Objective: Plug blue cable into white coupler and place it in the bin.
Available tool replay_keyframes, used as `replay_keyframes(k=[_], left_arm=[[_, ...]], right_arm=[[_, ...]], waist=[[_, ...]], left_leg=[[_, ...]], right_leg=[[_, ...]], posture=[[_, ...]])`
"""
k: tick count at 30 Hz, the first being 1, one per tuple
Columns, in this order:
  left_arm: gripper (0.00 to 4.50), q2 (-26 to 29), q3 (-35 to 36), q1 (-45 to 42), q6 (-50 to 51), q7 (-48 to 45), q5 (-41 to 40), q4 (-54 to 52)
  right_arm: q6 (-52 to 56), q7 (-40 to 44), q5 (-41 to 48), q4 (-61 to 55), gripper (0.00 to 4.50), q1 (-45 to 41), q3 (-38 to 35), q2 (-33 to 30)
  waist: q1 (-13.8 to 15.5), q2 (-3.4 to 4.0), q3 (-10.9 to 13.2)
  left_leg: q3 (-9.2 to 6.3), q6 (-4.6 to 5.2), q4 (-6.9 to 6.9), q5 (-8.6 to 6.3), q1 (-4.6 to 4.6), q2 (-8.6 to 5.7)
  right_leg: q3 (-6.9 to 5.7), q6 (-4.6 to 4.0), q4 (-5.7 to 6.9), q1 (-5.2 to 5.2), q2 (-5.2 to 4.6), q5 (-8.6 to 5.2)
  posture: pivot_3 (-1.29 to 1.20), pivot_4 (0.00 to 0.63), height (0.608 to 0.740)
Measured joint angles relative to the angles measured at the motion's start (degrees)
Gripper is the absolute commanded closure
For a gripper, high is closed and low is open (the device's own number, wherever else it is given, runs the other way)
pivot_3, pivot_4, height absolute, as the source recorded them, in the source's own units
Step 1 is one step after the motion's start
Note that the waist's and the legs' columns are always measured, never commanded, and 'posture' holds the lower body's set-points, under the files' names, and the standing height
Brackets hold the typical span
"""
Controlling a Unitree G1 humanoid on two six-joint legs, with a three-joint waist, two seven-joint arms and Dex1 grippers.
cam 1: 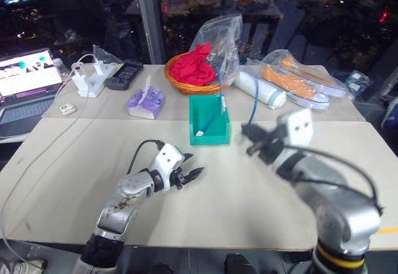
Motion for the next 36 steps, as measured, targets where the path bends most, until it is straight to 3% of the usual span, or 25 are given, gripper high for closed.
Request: replay_keyframes(k=[4,6,10,17,20,25,31,36], left_arm=[[1.58,-1.3,0.8,2.0,2.2,3.6,-0.9,-5.6],[1.55,-1.6,1.3,2.8,3.0,5.4,-1.0,-6.8],[1.55,-1.8,1.8,3.5,3.1,8.0,-1.0,-8.9],[1.55,-1.9,4.3,4.8,2.9,11.7,-1.1,-9.4],[1.55,-3.0,8.2,5.9,3.0,15.2,-1.4,-10.7],[1.55,-5.5,16.0,7.2,3.6,22.9,-1.3,-13.1],[1.55,-7.3,22.2,7.0,4.0,30.7,-0.9,-14.0],[1.55,-8.8,23.3,6.9,4.3,32.2,-2.6,-13.6]], right_arm=[[-2.0,1.0,0.7,23.2,4.5,-14.1,0.2,3.3],[-5.9,2.1,-1.5,34.0,3.59,-16.6,2.9,4.2],[-14.6,4.1,-7.0,50.6,2.35,-18.0,8.4,4.2],[-17.3,6.8,-6.2,50.6,0.03,-18.8,6.7,1.9],[-17.4,7.9,-3.6,41.8,0.03,-18.0,2.4,-3.1],[-18.7,7.6,-4.9,23.9,0.03,-8.2,1.4,-10.1],[-20.1,-7.6,-17.9,18.9,0.03,13.4,9.2,-4.3],[-27.3,-12.8,-23.5,19.0,0.03,19.1,12.5,0.2]], waist=[[-0.2,0.03,0.0],[-0.4,0.04,0.0],[-0.5,0.07,0.0],[-1.3,0.27,0.2],[-1.1,0.41,0.3],[-1.2,0.38,0.3],[-1.2,0.4,0.3],[-1.3,0.39,0.3]], left_leg=[[-0.11,-0.1,-0.02,0.08,-0.38,0.01],[-0.11,-0.14,-0.03,0.1,-0.43,0.0],[-0.12,-0.43,-0.03,0.26,-0.64,0.0],[-0.4,-0.69,-0.02,0.41,-0.92,0.0],[-0.62,-0.67,0.0,0.4,-1.1,0.0],[-0.74,-0.67,0.03,0.4,-1.09,0.0],[-0.75,-1.01,0.03,0.59,-1.07,-0.03],[-0.77,-1.27,0.03,0.73,-1.08,-0.02]], right_leg=[[-0.17,-0.06,0.16,-0.48,-0.01,0.18],[-0.19,-0.06,0.1,-0.5,-0.05,0.18],[-0.35,-0.05,0.03,-0.6,-0.11,0.18],[-0.68,-0.05,0.05,-0.73,-0.14,0.19],[-0.9,-0.05,0.03,-0.74,-0.18,0.19],[-0.98,-0.05,0.01,-0.65,-0.18,0.18],[-0.93,-0.07,0.13,-0.69,-0.18,0.3],[-0.92,-0.04,0.06,-0.67,-0.17,0.44]], posture=[[0.0,0.15,0.722],[0.0,0.15,0.722],[0.0,0.15,0.722],[0.0,0.15,0.722],[0.0,0.15,0.722],[0.0,0.15,0.722],[0.0,0.15,0.722],[0.0,0.15,0.722]])
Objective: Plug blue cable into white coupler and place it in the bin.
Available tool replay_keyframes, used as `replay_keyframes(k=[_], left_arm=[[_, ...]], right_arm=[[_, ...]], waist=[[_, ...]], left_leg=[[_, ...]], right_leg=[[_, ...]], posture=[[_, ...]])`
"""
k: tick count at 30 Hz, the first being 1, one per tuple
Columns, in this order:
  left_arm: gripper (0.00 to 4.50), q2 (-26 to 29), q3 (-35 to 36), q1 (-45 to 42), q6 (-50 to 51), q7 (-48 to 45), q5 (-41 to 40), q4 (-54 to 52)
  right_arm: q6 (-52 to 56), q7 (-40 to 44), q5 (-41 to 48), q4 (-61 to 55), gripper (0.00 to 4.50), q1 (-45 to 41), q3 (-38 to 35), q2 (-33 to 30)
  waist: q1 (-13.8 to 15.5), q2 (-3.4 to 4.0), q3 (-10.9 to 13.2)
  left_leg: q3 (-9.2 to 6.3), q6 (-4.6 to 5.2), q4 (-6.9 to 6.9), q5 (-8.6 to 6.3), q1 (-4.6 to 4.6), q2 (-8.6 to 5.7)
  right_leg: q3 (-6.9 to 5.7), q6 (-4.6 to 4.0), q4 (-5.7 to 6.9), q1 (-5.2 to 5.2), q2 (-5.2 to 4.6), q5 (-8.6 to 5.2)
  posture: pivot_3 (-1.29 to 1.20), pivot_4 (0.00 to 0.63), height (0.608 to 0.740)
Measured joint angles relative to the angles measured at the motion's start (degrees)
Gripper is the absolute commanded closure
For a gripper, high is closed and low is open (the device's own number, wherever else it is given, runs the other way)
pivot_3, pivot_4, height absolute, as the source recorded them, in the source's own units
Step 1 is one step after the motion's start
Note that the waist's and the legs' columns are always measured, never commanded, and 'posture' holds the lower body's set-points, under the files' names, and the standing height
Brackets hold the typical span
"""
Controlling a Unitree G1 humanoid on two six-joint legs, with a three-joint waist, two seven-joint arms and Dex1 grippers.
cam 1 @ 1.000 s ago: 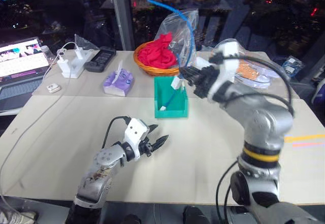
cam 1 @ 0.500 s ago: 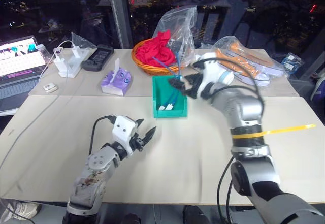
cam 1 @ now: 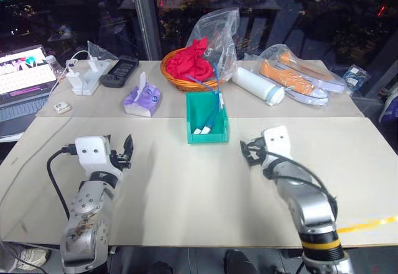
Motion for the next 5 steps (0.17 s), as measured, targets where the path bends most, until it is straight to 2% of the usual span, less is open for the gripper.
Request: replay_keyframes(k=[5], left_arm=[[1.55,0.3,0.1,0.0,0.0,0.1,-0.5,0.4]], right_arm=[[-3.2,-0.6,-0.8,1.7,0.03,-0.7,-1.6,0.4]], waist=[[0.1,0.0,0.0]], left_leg=[[-0.06,-0.07,-0.01,0.04,0.0,0.0]], right_leg=[[-0.04,0.0,-0.01,0.03,0.0,0.0]], posture=[[0.0,0.15,0.722]])
